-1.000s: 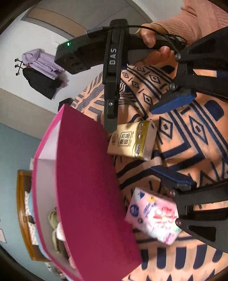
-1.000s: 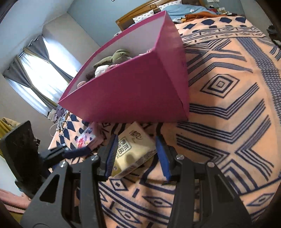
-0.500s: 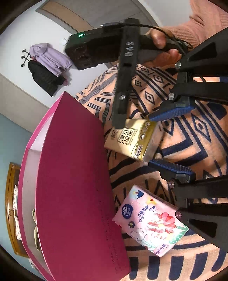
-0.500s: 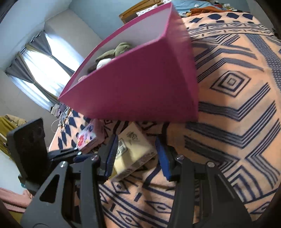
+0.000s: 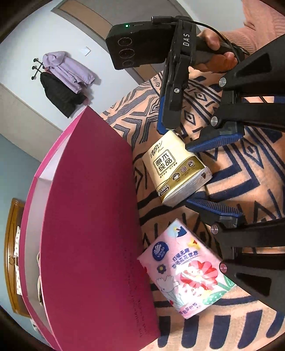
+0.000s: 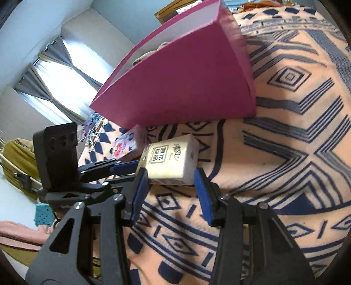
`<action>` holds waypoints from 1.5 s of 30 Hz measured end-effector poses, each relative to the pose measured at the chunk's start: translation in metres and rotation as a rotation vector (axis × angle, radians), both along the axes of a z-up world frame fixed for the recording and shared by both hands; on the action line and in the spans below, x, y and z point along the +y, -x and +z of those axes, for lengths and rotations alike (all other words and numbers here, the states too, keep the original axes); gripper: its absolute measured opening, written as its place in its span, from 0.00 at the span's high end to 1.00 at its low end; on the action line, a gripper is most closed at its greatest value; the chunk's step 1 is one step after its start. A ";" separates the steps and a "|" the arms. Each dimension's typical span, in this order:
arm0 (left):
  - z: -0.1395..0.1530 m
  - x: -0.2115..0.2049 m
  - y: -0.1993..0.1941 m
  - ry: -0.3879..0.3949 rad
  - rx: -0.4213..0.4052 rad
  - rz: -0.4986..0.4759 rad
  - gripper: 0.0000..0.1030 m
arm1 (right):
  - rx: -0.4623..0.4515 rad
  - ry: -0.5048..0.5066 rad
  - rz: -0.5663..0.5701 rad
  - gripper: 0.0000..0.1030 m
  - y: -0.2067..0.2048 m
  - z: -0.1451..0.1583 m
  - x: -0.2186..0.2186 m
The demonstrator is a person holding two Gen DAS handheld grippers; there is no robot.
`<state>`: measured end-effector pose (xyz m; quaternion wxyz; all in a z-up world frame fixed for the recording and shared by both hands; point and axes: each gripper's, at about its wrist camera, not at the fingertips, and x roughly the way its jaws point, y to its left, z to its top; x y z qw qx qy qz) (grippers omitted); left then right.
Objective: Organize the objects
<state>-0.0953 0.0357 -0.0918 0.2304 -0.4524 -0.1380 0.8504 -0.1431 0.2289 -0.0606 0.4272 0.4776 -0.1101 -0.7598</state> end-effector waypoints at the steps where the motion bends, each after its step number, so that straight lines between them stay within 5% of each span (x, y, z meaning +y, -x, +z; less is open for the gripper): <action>1: 0.000 0.001 0.000 0.009 -0.002 0.006 0.57 | 0.016 -0.010 -0.010 0.54 0.000 0.001 -0.001; 21: 0.005 0.005 0.015 0.017 -0.011 0.020 0.64 | 0.012 -0.016 -0.019 0.65 0.011 -0.014 -0.014; 45: 0.039 0.011 -0.009 0.065 0.123 -0.006 0.64 | 0.135 -0.019 -0.053 0.66 -0.018 0.015 -0.002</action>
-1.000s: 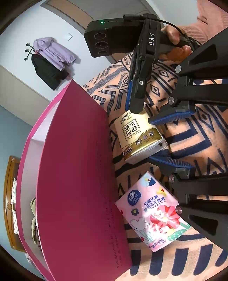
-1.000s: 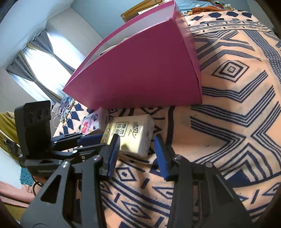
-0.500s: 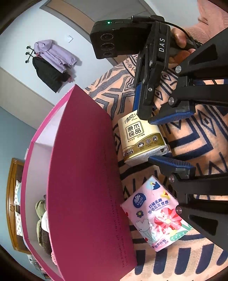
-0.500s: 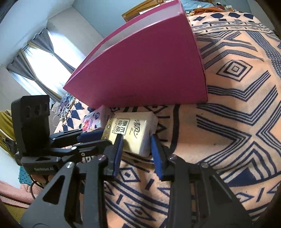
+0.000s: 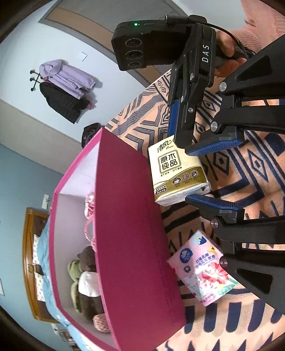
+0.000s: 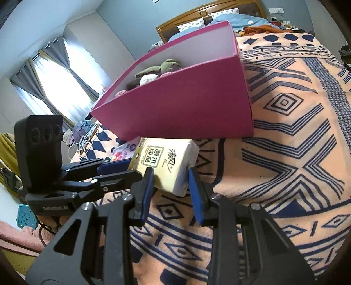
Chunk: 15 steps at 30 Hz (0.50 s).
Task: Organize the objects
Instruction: 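Lift the yellow tissue pack with both tools and carry it over the box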
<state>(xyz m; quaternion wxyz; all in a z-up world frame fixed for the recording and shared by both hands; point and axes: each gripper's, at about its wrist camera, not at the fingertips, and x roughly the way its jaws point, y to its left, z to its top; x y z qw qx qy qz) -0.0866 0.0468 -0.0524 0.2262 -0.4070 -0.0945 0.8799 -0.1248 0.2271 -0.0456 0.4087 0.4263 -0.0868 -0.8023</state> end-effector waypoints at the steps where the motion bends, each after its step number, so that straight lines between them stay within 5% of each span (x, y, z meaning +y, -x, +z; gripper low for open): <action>1: 0.002 0.000 -0.001 0.006 0.006 0.000 0.64 | 0.009 -0.001 -0.004 0.66 -0.001 0.002 0.000; 15: 0.018 0.002 -0.003 0.006 0.054 -0.007 0.64 | 0.079 0.005 -0.014 0.66 -0.006 0.023 0.002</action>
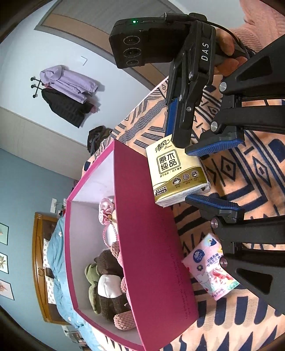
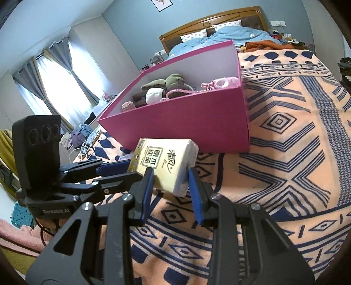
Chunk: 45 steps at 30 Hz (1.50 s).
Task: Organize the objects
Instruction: 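Lift the yellow tissue pack with both tools and carry it over the box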
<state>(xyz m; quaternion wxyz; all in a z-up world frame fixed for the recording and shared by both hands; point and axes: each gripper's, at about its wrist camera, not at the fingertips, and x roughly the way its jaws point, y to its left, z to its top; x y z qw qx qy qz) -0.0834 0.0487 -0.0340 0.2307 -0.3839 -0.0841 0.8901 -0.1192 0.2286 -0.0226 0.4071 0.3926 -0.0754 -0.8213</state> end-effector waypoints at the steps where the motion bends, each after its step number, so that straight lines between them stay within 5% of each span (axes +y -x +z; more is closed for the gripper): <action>1: 0.001 0.000 0.000 0.000 0.003 0.000 0.64 | 0.004 0.000 -0.002 0.66 -0.001 0.001 0.000; 45: 0.039 -0.001 0.007 -0.024 0.091 -0.016 0.64 | 0.131 0.043 -0.012 0.66 -0.002 0.045 0.006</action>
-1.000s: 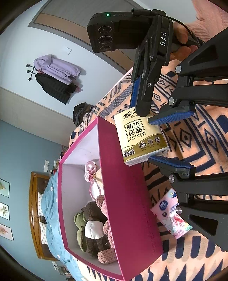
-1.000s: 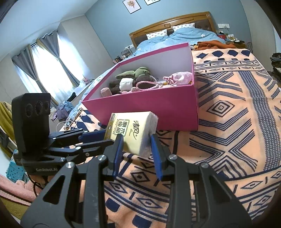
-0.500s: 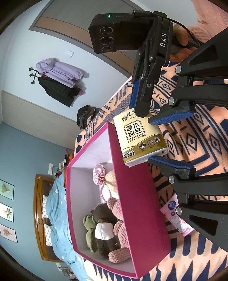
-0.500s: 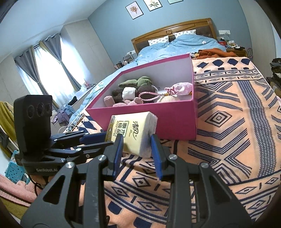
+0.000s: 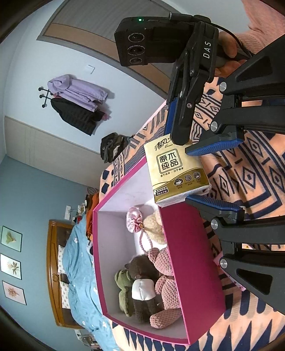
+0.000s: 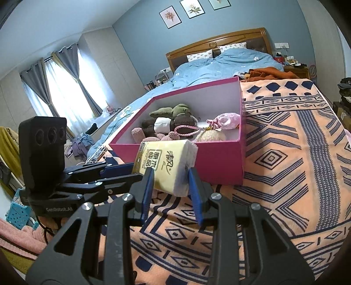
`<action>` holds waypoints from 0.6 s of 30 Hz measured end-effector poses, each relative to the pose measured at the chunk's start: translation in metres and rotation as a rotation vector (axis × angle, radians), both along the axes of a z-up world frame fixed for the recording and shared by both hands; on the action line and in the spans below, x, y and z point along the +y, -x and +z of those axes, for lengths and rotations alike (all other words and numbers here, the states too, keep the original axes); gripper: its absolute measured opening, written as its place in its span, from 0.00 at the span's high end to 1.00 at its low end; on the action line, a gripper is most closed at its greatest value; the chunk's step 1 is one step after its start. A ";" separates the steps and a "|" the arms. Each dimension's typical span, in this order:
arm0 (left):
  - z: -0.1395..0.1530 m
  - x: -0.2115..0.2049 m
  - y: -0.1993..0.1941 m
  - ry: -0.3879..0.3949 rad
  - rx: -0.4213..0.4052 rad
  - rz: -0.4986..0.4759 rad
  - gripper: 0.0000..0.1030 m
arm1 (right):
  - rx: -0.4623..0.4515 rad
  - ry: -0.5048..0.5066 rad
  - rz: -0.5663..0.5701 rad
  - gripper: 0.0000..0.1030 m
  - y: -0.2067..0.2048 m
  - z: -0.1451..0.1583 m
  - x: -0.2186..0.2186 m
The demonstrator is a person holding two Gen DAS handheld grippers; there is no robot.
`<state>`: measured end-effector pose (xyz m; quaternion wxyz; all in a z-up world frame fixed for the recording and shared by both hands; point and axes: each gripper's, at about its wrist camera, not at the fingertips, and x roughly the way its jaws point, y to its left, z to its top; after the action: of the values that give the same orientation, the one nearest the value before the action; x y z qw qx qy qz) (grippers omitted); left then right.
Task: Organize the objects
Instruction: 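Lift the yellow tissue pack with both tools and carry it over the box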
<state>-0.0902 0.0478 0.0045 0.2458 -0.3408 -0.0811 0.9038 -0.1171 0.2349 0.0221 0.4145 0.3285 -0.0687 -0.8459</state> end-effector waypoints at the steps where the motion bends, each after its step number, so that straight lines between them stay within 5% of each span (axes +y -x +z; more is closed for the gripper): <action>1: 0.001 0.000 0.001 0.000 0.002 0.001 0.64 | 0.003 0.000 0.001 0.66 0.000 0.001 0.000; 18: 0.011 -0.001 0.013 -0.001 0.019 0.013 0.64 | 0.033 0.006 0.003 0.66 0.011 0.013 -0.002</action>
<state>-0.1036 0.0469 0.0151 0.2407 -0.3316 -0.0816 0.9085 -0.1283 0.2325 0.0348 0.4177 0.3135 -0.0639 -0.8504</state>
